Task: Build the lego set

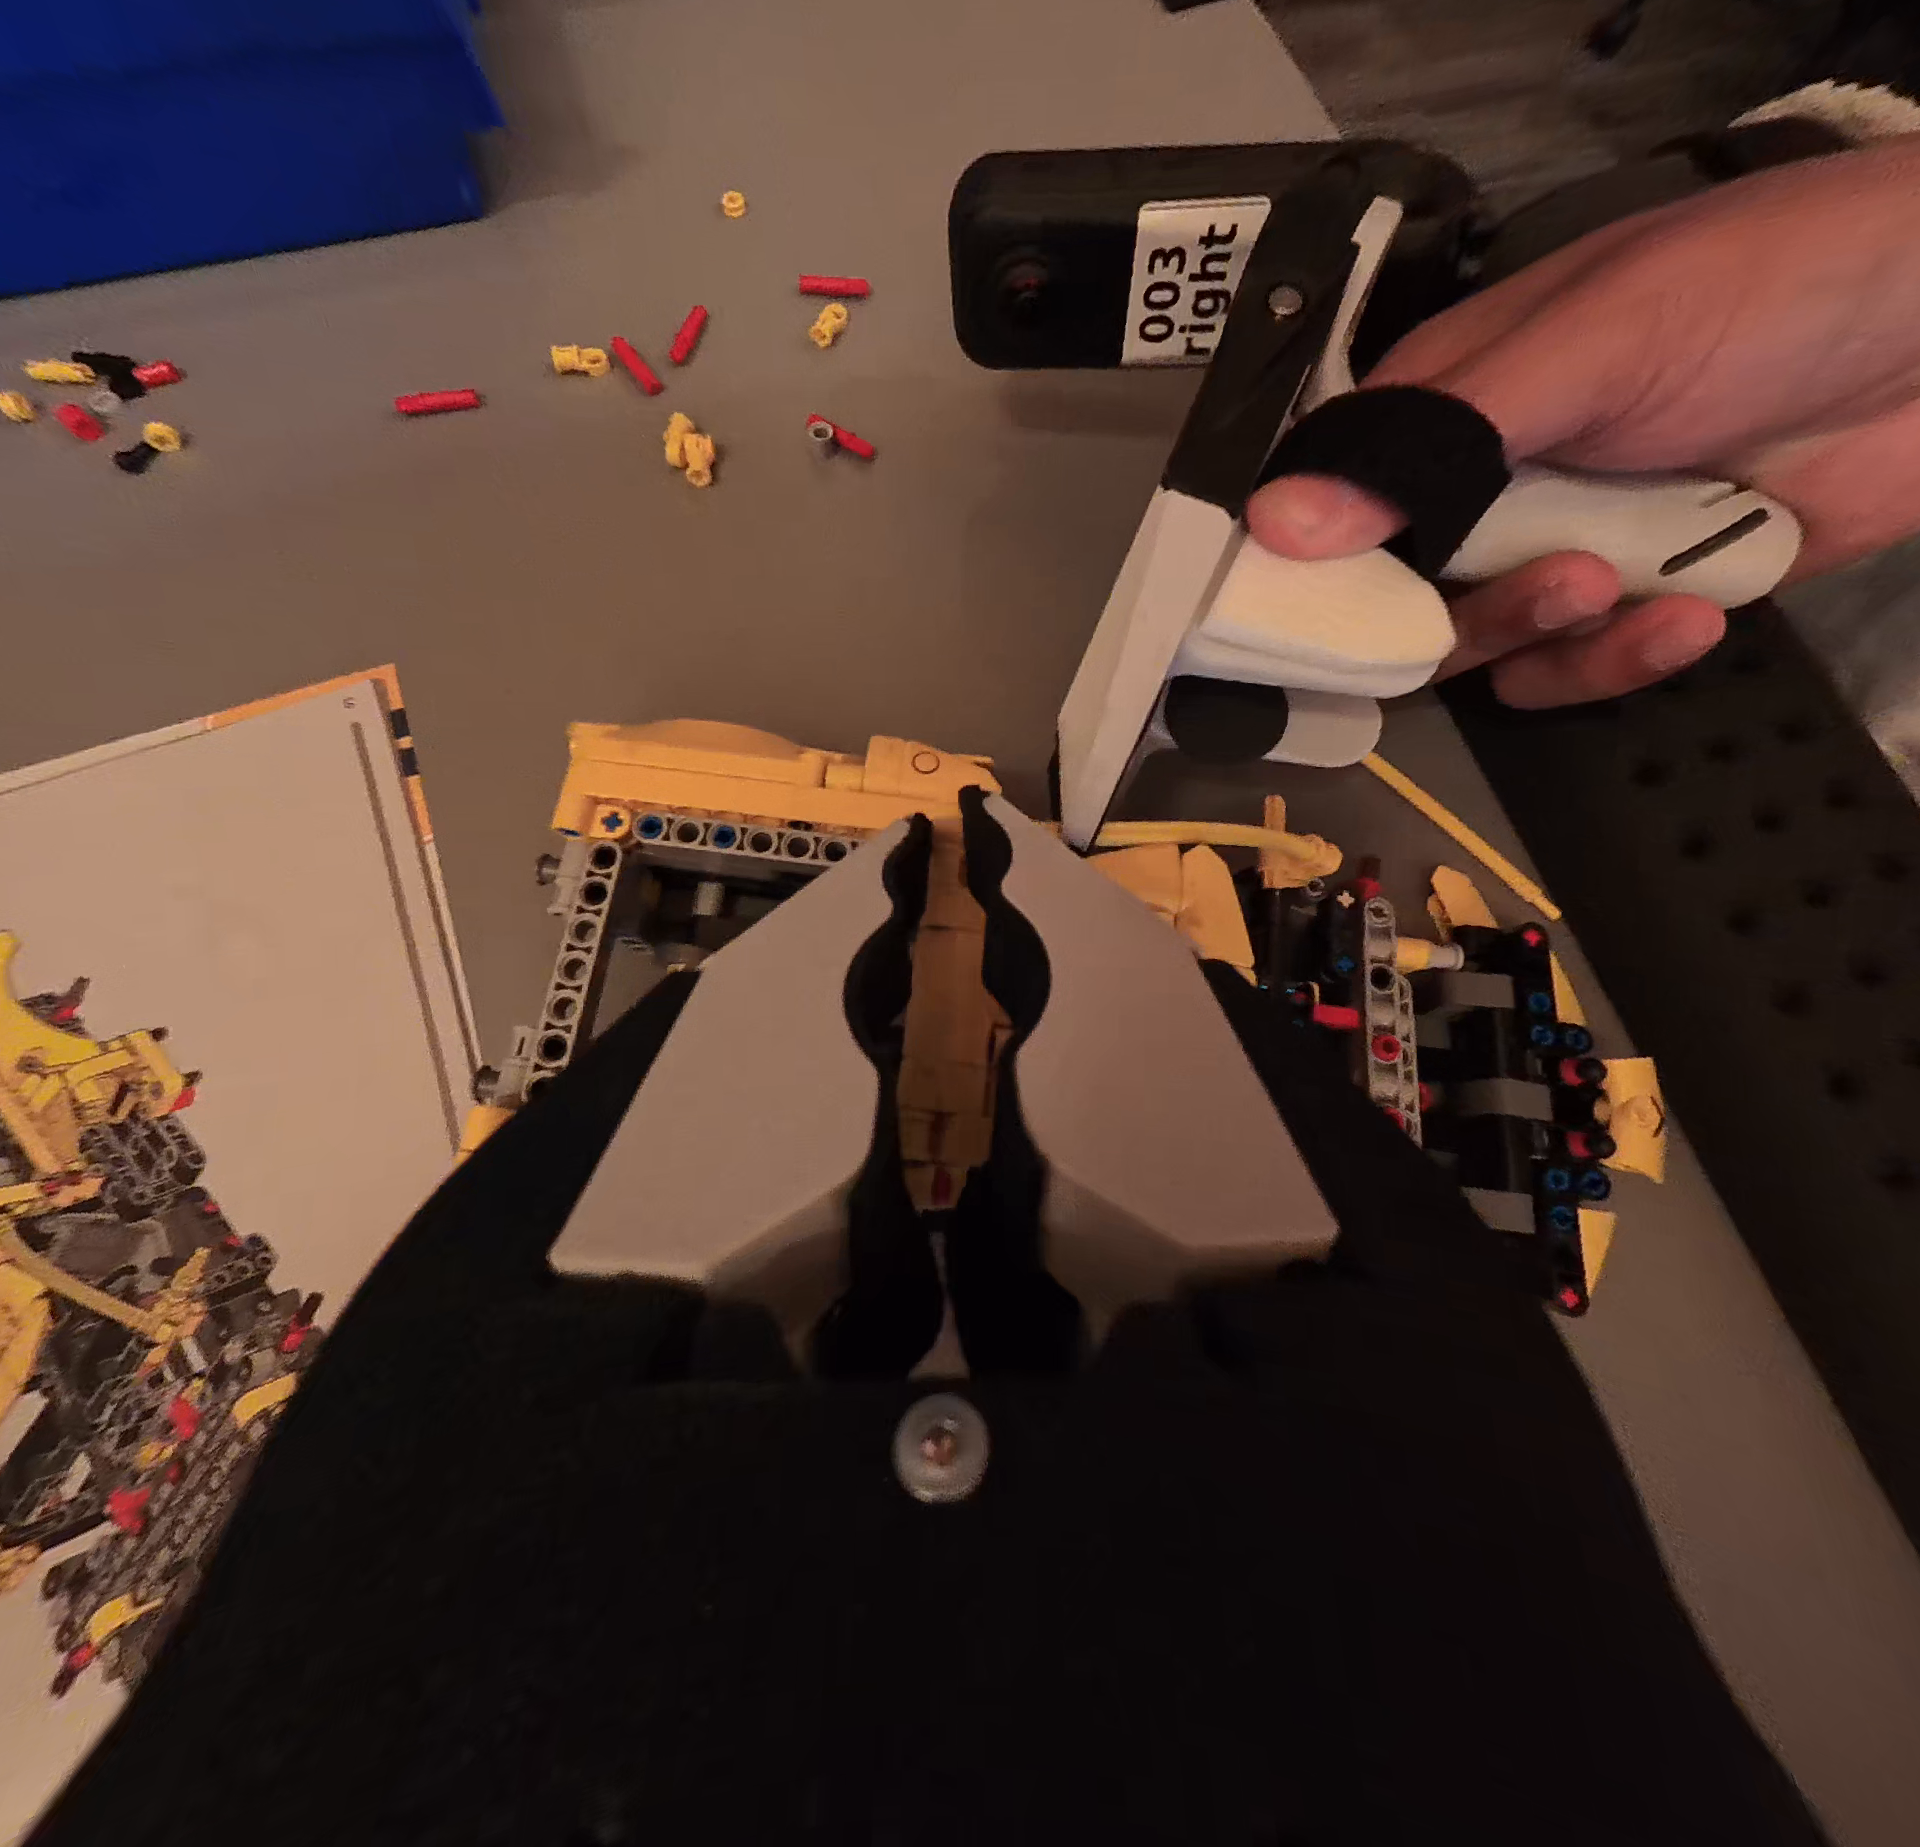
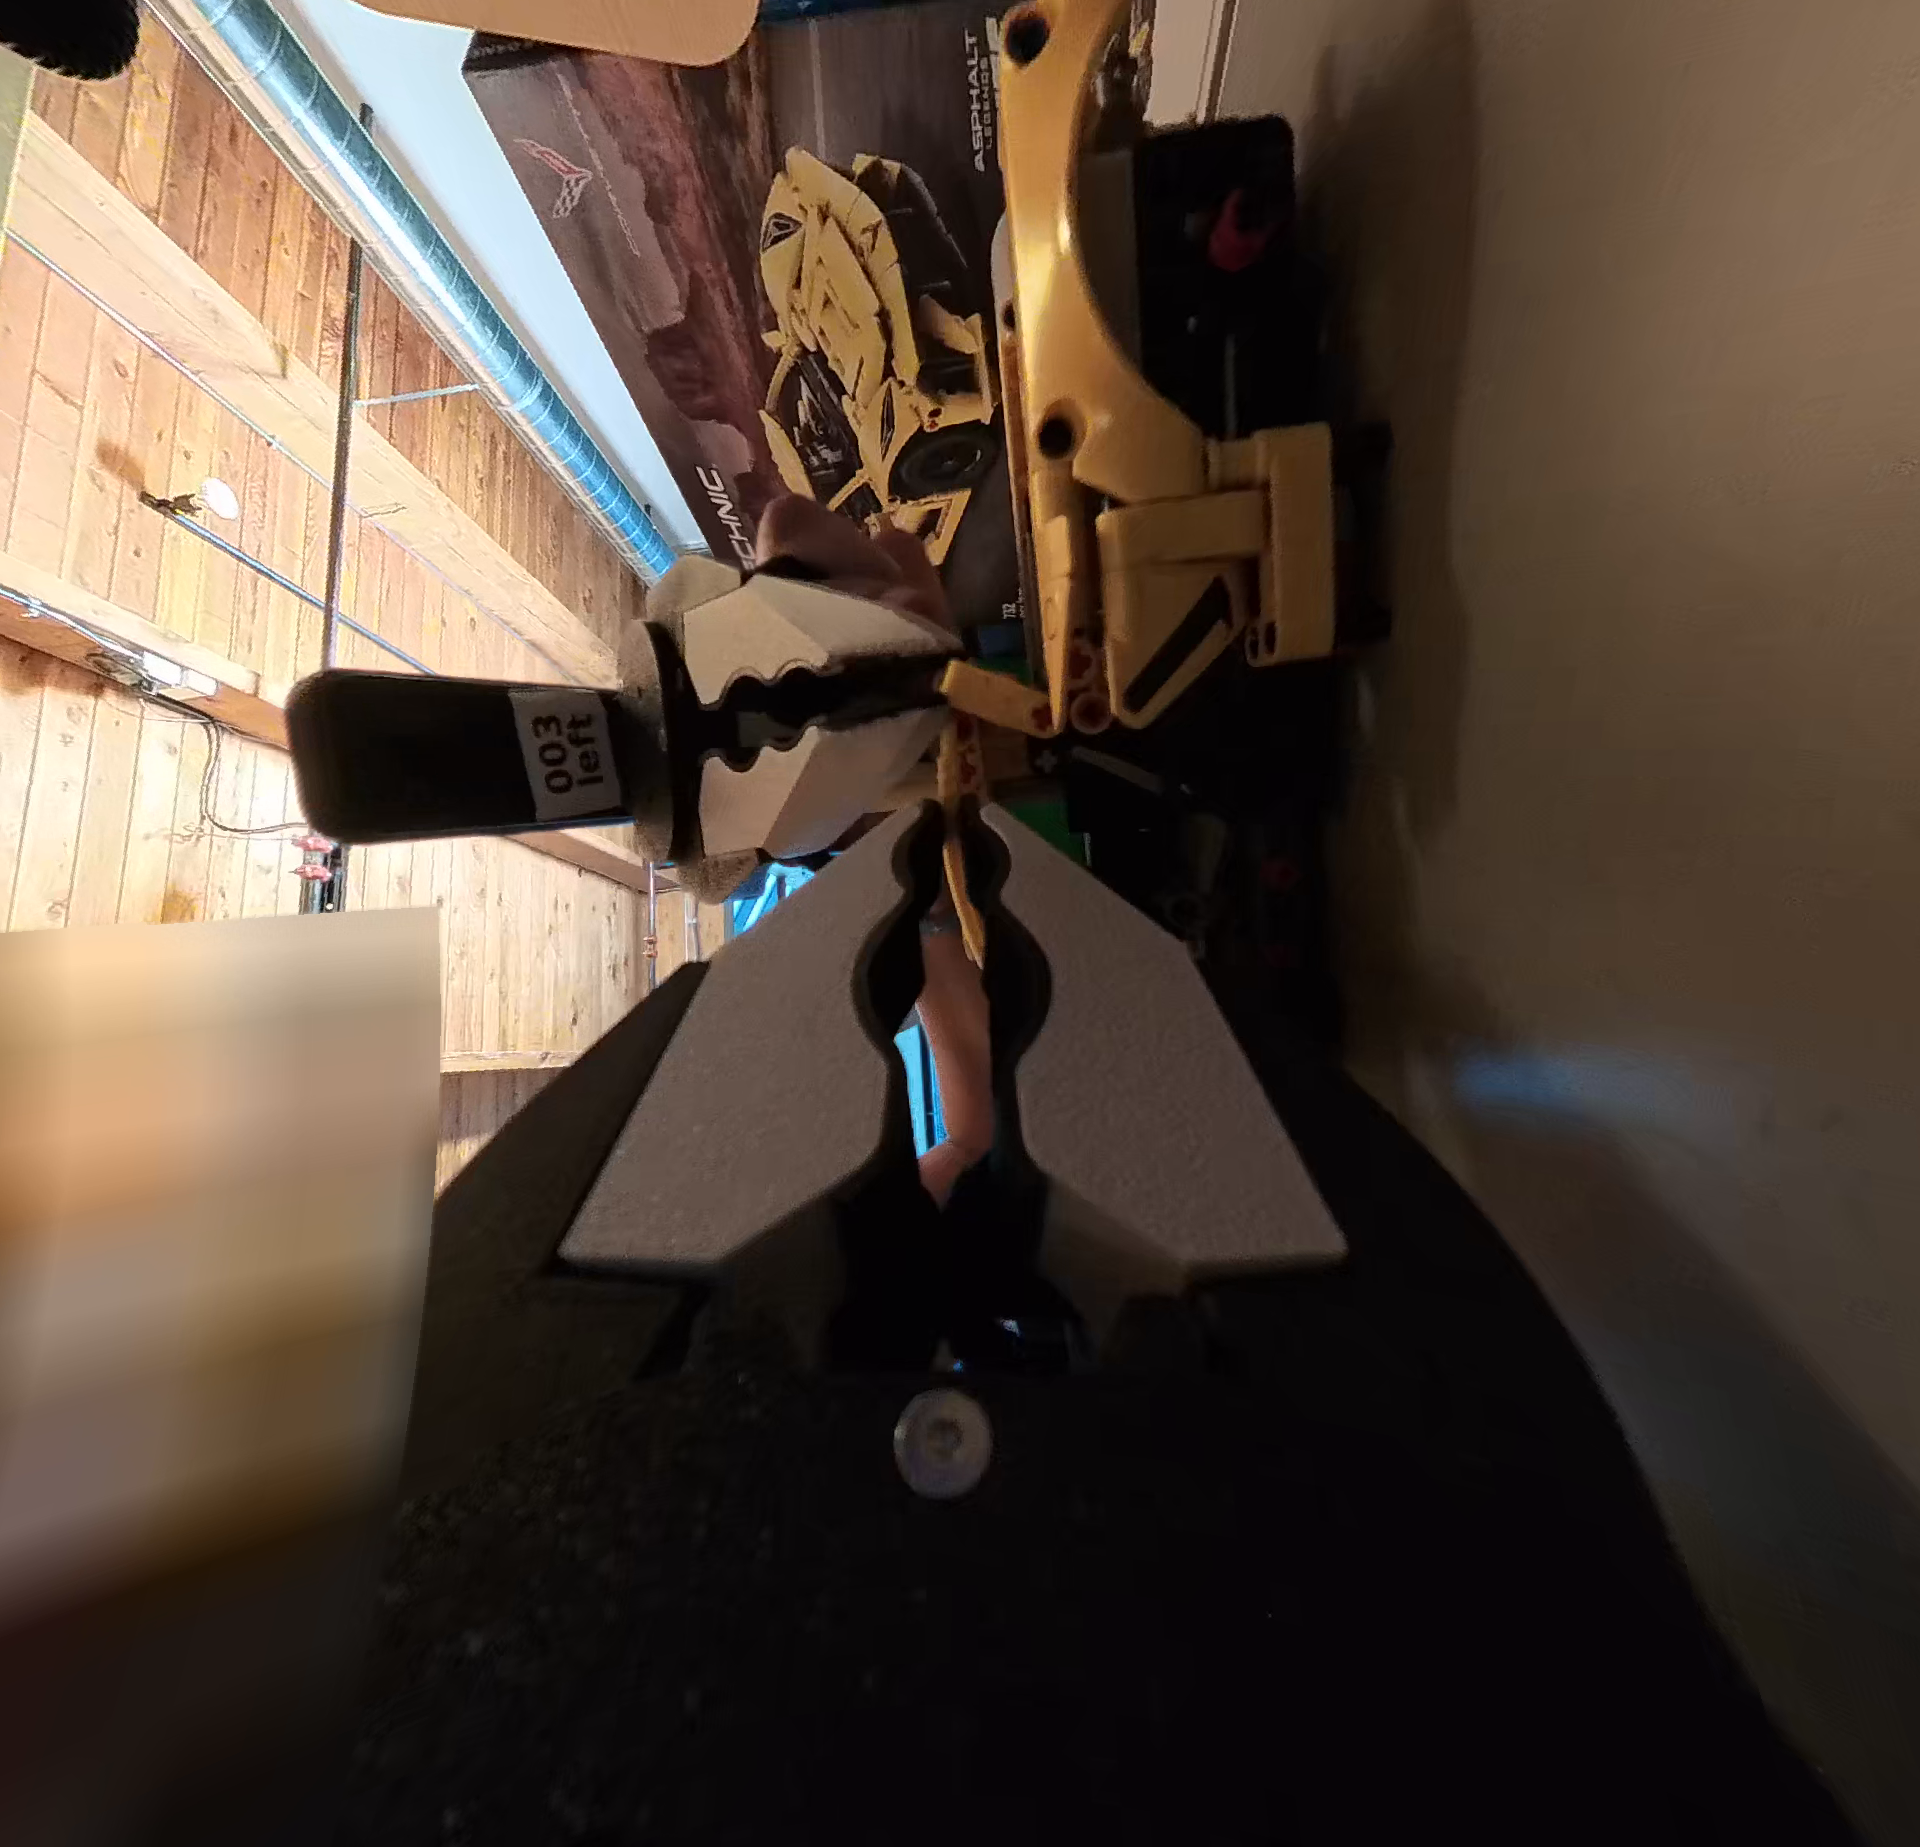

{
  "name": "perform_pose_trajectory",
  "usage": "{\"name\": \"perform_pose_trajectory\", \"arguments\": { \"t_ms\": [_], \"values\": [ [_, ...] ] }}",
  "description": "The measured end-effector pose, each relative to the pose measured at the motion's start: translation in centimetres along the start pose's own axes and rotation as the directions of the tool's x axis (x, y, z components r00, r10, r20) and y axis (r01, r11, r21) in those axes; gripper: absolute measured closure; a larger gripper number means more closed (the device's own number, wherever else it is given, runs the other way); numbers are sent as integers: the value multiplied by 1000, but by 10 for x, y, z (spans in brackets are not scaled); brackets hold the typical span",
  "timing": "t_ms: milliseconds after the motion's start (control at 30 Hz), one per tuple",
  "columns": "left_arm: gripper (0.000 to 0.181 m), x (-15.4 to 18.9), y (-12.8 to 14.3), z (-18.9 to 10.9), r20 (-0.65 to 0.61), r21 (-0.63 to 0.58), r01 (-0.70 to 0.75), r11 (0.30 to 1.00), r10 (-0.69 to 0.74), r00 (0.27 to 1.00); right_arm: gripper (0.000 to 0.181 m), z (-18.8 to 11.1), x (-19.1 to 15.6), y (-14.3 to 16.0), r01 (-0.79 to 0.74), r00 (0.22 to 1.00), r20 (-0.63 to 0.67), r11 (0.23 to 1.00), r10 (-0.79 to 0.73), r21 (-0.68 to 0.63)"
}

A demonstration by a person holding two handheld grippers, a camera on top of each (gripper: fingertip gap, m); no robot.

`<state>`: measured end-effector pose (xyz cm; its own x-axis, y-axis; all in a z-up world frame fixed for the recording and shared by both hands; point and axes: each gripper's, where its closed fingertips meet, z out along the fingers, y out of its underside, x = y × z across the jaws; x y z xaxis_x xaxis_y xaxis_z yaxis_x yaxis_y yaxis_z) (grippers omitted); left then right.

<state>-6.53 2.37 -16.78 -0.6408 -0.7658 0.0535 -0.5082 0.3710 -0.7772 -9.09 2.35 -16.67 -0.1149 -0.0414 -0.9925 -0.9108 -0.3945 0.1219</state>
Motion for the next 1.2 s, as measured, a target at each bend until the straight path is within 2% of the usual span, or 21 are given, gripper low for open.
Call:
{"name": "perform_pose_trajectory", "arguments": {
  "t_ms": [67, 200, 300, 367, 733, 867, 1200],
  "values": [
    [175, 0, 0, 0, -32, 12, 49, 999, -49, 998, 180, 1, 1, 0, 22, 1000, -6, 1000, -22, 4],
    [174, -5, -5, 0, -204, 86, 282, 955, -260, 944, 179, -3, 0, -5, 58, 998, -17, 998, -58, 9],
    [174, -13, -15, -3, -269, 171, 365, 915, -313, 911, 179, -4, 1, -6, 67, 997, -21, 998, -68, -8],
    [173, -18, -16, -2, -236, 184, 354, 917, -308, 921, 179, -3, 1, -6, 65, 998, -18, 998, -66, -12],
    [167, -14, -11, 0, -242, 126, 347, 929, -311, 919, 179, -3, 0, -6, 50, 999, -9, 999, -50, -12],
    [172, -7, -5, 4, -260, 59, 364, 929, -338, 905, 179, -4, 0, -7, 19, 1000, -1, 1000, -19, 13],
    [174, -5, -4, 3, -218, 60, 311, 949, -292, 931, 179, -6, 1, -10, 191, 979, -81, 980, -187, 48]
  ]
}}
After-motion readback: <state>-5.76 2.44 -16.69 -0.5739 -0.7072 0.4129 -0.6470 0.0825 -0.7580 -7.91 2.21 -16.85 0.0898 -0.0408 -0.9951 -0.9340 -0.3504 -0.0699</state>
